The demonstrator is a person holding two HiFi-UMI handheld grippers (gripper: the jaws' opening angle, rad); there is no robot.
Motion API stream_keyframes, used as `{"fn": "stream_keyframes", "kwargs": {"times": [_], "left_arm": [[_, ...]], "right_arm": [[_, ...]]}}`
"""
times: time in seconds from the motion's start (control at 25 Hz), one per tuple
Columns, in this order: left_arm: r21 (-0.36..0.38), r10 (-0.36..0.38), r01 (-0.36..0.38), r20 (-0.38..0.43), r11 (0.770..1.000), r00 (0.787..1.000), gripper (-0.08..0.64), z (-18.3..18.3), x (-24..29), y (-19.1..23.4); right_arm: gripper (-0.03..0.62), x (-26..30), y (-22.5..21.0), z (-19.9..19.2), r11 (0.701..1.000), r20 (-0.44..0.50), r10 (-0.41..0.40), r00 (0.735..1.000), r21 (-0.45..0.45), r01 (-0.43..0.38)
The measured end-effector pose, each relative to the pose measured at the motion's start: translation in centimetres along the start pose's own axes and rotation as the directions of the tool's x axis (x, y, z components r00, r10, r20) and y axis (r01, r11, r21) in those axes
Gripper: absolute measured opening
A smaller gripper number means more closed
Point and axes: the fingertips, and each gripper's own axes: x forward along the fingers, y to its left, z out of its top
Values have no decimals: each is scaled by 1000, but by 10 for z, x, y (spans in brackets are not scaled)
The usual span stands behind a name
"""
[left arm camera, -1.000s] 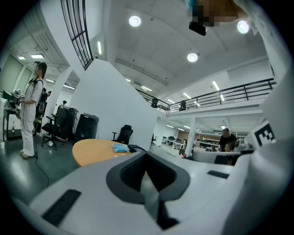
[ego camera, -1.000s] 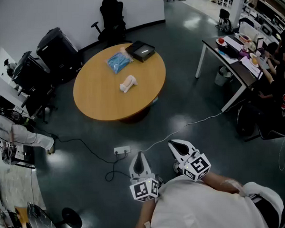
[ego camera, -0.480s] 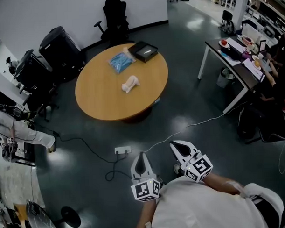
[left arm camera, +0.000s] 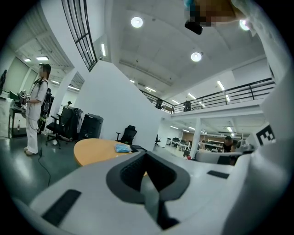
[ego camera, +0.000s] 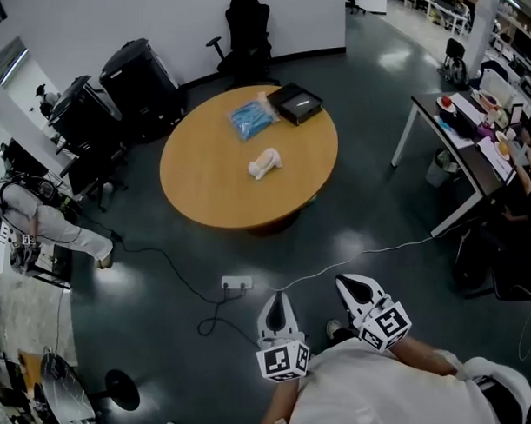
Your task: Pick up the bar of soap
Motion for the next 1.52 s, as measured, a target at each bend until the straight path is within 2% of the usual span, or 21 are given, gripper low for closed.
{"fn": "stream_keyframes", "kwargs": {"times": [0.24, 0.44, 0.68, 0.92, 1.08, 1.24, 1.32, 1.4, 1.52], "left_arm": [[-8, 58, -58, 26, 998, 998, 5, -3, 24, -9], [-8, 68, -68, 7, 998, 998, 5, -1, 52, -8], [13, 34, -34, 25, 999, 999, 5, 18, 123, 31], [17, -64, 64, 28, 998, 998, 5, 54, 215, 90], [13, -120, 119, 38, 993, 992, 5, 82, 259, 120], [-23, -125, 126, 25, 992, 992, 5, 87, 289, 148], [-39, -142, 142, 19, 989, 990, 5, 86, 298, 153], [-41, -158, 159, 8, 987, 987, 5, 84, 310, 158], [-48, -157, 157, -8, 987, 988, 5, 79, 322, 162]], "right_arm": [[14, 16, -30, -3, 998, -13, 68, 998, -15, -69], [14, 43, -53, 0, 997, -26, 75, 997, -12, -75], [14, 114, -79, 4, 999, -18, 52, 999, -13, -52], [14, 212, -99, 30, 998, 16, 0, 1000, -59, 1], [14, 264, -110, 32, 996, -19, -27, 999, -90, 26], [14, 312, -126, 27, 981, -100, -14, 995, -196, -6], [14, 334, -135, 17, 961, -194, 23, 981, -265, -75], [15, 360, -146, 1, 921, -308, 70, 949, -345, -180], [15, 391, -161, -31, 836, -493, 122, 861, -416, -357]]}}
